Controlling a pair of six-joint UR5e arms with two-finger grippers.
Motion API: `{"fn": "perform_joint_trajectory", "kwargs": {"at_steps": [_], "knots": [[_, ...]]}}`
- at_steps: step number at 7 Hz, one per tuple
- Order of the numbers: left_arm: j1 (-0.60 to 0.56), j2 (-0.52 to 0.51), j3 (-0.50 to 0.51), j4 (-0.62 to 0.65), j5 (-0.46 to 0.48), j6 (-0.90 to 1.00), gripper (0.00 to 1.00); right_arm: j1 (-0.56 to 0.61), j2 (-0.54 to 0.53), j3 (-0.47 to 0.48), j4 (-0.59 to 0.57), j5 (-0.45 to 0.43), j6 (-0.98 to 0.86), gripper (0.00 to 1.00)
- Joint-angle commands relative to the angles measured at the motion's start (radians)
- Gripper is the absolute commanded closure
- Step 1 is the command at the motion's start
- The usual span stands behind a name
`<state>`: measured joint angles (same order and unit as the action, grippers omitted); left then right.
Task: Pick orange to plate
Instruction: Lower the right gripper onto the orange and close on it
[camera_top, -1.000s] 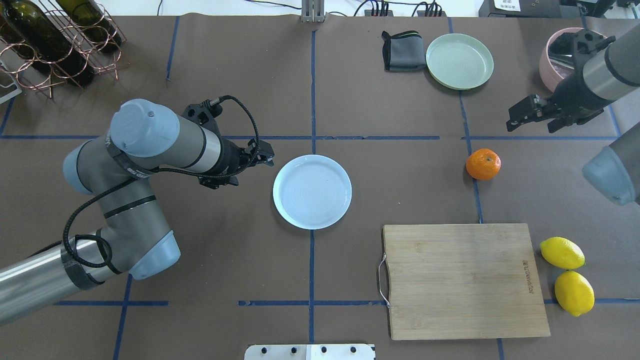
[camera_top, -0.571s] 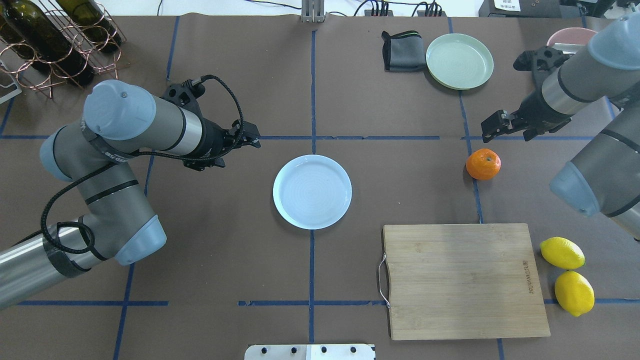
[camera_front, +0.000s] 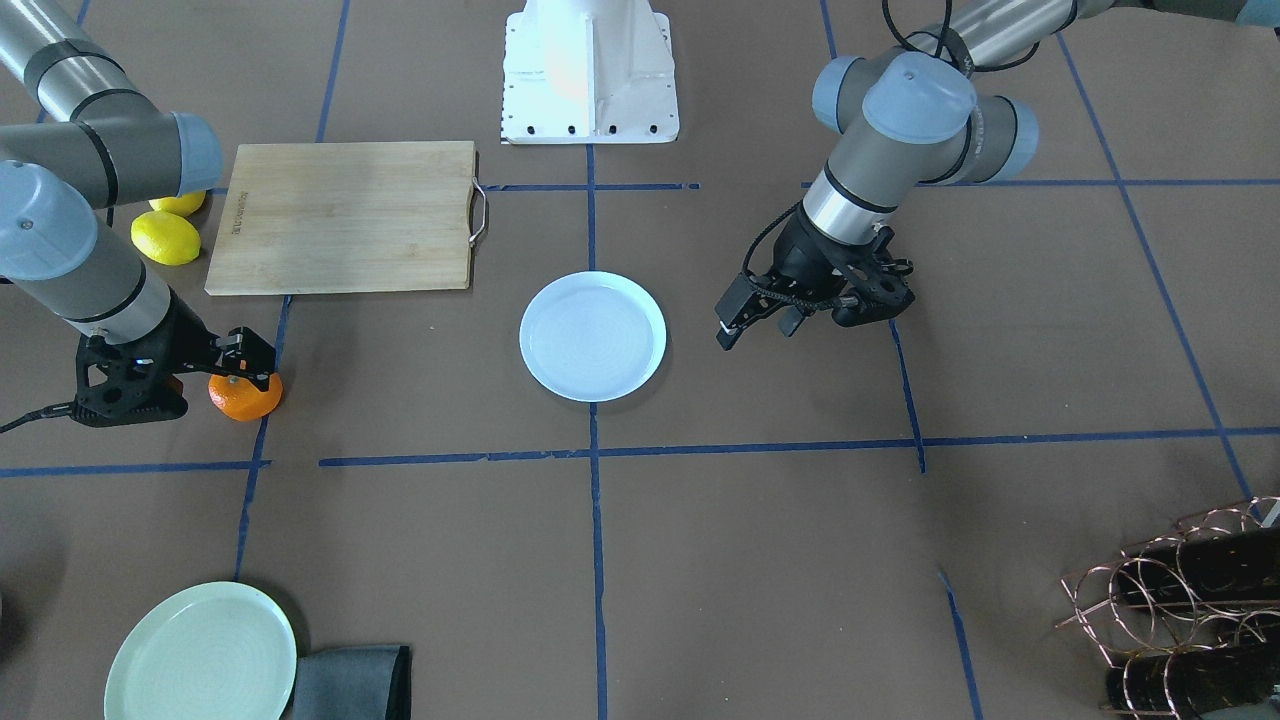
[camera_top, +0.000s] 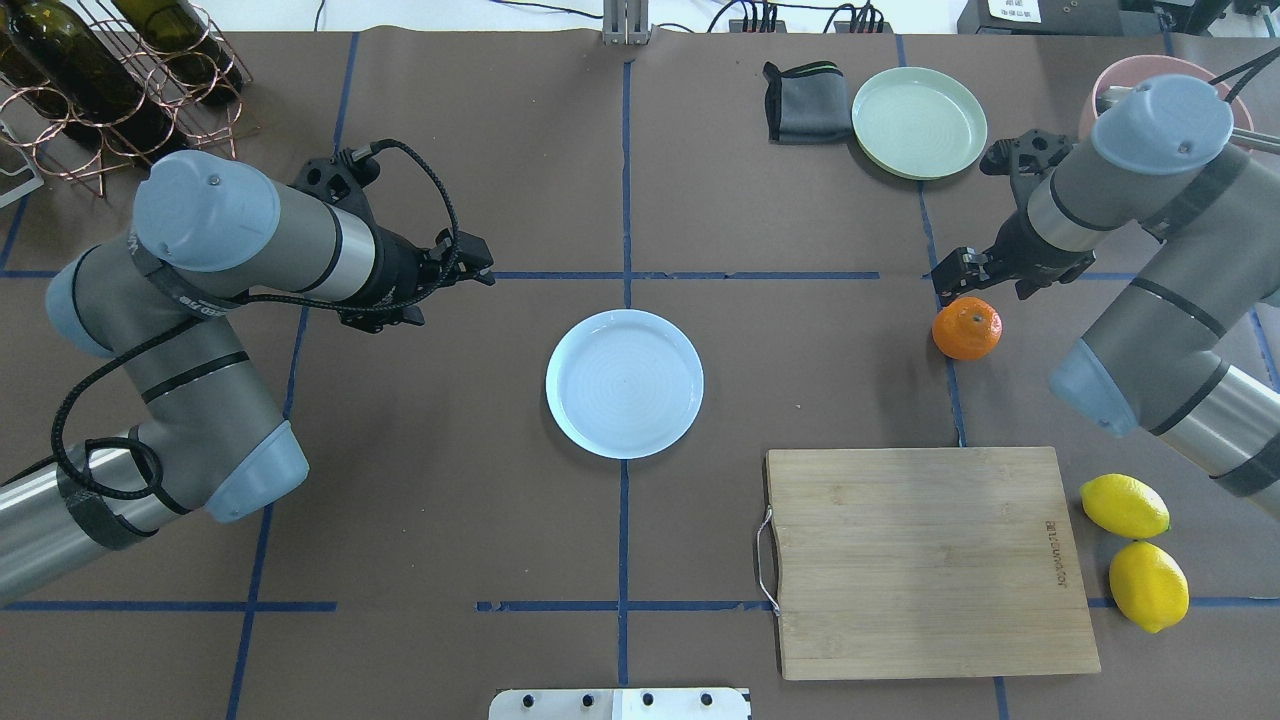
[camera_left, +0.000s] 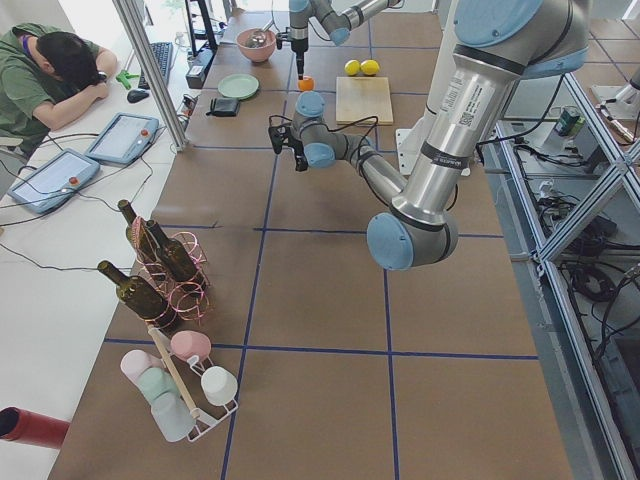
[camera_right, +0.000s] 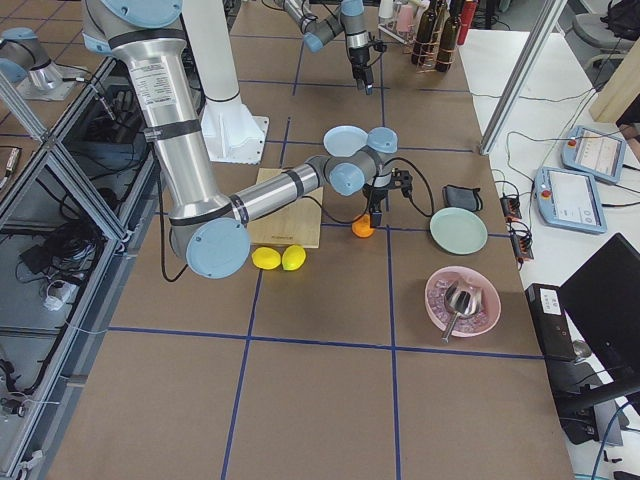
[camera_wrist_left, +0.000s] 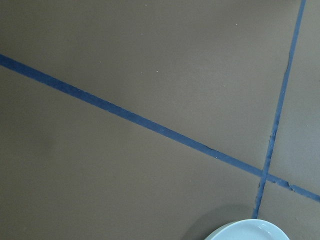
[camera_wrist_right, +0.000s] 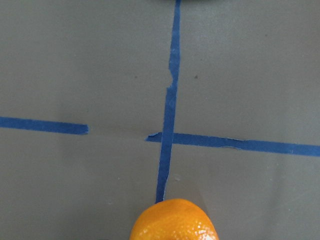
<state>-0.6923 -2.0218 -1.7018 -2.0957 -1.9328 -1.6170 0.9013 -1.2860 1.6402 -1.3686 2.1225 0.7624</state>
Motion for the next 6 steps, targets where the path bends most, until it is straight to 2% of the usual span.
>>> {"fn": "perform_joint_trajectory", "kwargs": {"at_steps": [1, 6], "knots": [[-0.012, 0.003, -0.001, 0.000, 0.000, 0.000, 0.00, -0.018, 0.004, -0.031, 0.020, -0.001, 0.002, 0.00], [-0.024, 0.006, -0.004, 0.000, -0.001, 0.000, 0.00, -0.070, -0.003, -0.039, 0.020, -0.045, 0.000, 0.00]]}}
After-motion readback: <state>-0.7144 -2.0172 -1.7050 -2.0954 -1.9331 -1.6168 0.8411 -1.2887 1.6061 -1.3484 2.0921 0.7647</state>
